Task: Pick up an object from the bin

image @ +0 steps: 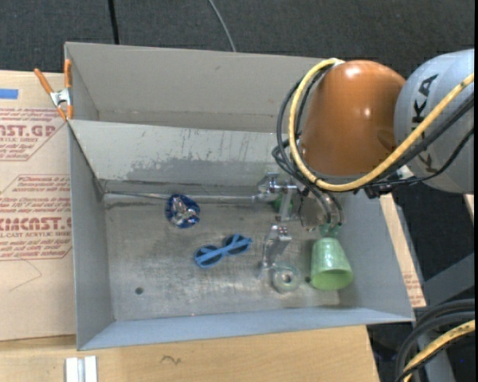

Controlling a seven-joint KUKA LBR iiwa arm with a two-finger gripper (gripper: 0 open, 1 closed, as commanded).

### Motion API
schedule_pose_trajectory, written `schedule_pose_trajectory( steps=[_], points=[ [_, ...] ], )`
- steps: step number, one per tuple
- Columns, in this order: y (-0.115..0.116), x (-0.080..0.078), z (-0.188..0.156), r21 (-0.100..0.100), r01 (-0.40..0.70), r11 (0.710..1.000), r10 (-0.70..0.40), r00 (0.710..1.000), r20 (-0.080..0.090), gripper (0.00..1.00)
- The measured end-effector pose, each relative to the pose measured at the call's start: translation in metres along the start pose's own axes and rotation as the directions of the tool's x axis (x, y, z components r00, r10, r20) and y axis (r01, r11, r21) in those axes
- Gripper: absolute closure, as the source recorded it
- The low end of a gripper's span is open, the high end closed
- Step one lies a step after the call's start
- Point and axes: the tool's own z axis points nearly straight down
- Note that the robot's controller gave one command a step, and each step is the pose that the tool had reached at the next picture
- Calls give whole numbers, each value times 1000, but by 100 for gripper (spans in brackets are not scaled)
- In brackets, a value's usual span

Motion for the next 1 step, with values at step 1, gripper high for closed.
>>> schedule_pose_trajectory(
  steps=[1],
  points=[
    [42,-21,169,0,238,971,-238,971,6,0]
  ],
)
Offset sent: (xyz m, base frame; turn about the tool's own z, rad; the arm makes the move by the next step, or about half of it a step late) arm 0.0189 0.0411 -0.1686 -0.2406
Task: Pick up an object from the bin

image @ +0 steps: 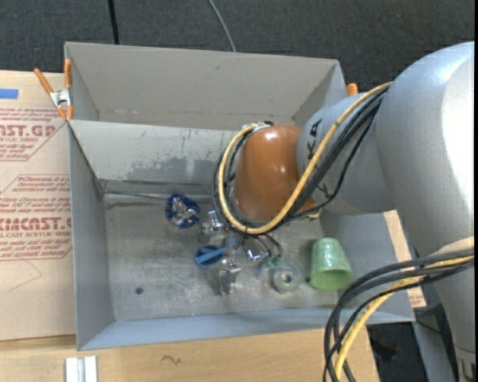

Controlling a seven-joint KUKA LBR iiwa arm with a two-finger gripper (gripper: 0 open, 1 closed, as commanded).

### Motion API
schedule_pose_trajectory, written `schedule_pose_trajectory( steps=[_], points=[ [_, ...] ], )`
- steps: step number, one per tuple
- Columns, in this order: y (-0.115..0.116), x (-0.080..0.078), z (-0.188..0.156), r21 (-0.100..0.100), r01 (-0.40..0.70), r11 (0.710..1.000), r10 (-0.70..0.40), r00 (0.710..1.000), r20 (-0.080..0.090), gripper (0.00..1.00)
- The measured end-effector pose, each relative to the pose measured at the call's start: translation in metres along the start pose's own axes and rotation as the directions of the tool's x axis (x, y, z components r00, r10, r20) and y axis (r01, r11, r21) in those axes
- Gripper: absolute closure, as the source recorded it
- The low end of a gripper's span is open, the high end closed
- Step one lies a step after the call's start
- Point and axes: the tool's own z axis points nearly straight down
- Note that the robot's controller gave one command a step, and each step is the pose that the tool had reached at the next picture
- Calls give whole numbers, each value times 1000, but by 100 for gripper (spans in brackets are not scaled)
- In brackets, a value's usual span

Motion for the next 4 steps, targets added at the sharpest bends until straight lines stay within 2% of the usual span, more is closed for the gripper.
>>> schedule_pose_trajectory(
  steps=[1,2,3,4],
  points=[
    [0,0,-4,-1,0,1000,0,1000,-5,100],
    [-2,-2,-8,-1,245,970,-245,970,0,100],
    [-10,-18,-122,2,225,974,-225,974,4,100],
    [-33,-15,-136,0,193,981,-193,981,-3,100]
  ],
)
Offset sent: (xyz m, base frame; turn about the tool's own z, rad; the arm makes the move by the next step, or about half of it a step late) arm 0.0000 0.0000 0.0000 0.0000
